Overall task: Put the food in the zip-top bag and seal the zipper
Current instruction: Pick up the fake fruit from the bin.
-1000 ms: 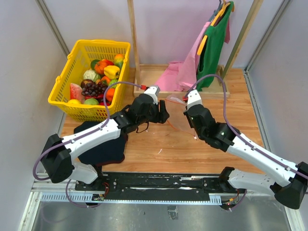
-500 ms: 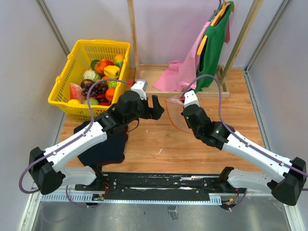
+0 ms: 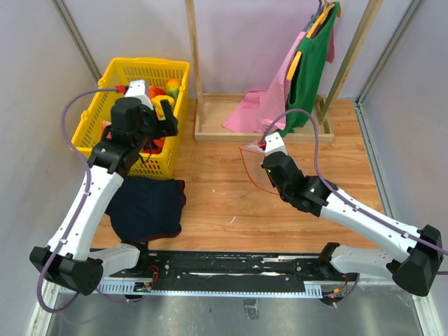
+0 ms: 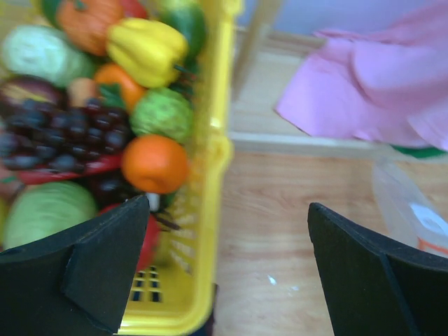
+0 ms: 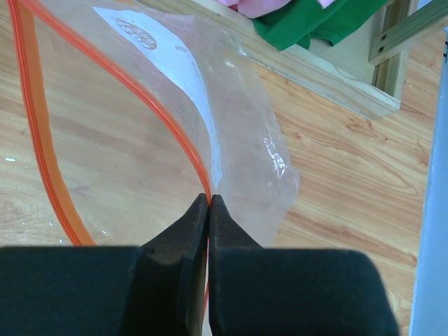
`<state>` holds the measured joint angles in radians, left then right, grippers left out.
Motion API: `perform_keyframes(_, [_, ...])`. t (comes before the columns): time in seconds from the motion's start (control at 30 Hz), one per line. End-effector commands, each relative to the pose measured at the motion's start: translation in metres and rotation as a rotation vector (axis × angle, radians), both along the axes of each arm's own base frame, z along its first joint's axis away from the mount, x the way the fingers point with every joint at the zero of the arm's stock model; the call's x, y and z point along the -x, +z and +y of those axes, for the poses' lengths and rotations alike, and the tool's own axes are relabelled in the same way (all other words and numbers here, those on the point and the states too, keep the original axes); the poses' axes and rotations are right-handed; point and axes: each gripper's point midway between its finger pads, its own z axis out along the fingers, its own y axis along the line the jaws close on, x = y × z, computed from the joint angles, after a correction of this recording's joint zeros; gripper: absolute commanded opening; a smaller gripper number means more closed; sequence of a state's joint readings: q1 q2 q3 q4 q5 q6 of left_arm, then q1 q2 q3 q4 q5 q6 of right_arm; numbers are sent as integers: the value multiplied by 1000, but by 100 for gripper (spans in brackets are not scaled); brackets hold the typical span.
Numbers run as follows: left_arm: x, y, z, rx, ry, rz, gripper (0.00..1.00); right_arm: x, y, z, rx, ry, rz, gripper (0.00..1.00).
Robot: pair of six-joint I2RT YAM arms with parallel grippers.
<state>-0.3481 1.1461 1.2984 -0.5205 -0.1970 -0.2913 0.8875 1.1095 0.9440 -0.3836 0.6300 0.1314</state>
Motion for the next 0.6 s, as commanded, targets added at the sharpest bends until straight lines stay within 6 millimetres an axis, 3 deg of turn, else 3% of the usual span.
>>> perform_keyframes(0.0, [-11,-13,45,-90,43,92,99,-2,7,4,-19,-6,-19,1])
perform_keyframes(0.27, [-43,-56,76,-13,32,236,98,-2,5,8,-17,9,-11,1])
perform_keyframes(0.57, [-73,-120,76,23,6,396,83,-2,4,9,-25,14,-12,1])
